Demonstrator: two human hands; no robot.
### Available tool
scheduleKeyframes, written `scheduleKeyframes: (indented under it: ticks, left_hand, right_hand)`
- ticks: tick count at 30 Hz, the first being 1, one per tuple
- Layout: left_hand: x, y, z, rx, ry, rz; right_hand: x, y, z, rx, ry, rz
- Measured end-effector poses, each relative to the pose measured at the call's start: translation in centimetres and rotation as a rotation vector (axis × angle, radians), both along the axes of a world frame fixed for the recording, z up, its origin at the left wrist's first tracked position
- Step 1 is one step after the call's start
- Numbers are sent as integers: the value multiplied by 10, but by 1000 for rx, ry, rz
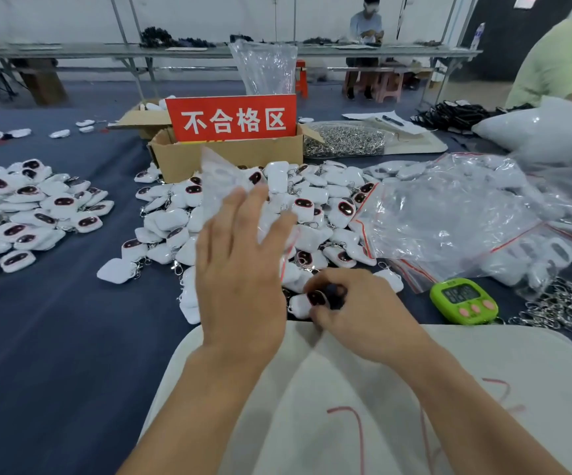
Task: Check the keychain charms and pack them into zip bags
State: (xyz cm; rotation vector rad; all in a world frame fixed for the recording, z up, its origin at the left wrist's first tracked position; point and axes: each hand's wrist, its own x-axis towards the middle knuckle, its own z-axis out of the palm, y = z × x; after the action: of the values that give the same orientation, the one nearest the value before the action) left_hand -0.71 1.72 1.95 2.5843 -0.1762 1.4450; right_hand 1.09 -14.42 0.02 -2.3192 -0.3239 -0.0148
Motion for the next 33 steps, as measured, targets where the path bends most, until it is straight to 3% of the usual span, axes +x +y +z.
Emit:
scheduleKeyframes:
  ticks: [5, 10, 15, 19, 25, 30, 33]
  left_hand:
    - [5, -7, -11, 49, 429, -30]
    - [14, 2, -17, -70, 529, -102]
    - [16, 6, -23, -176, 558, -41]
    - [18, 11, -21, -198, 469, 54]
    - [17, 8, -21, -228, 612, -85]
    - [5, -6, -16, -332, 524, -287]
    - [-2, -15, -18, -518, 454, -401]
  right_hand:
    - [-1, 5, 4, -196, -48, 59]
    - [1, -4, 5, -47, -16, -8]
    - [1, -6, 5, -44, -22, -24]
    - [5, -10, 8, 190, -121, -154]
    - [4, -9, 15, 774, 124, -146]
    - [0, -11, 15, 1013, 199, -271]
    - [-11, -12, 7, 933, 192, -177]
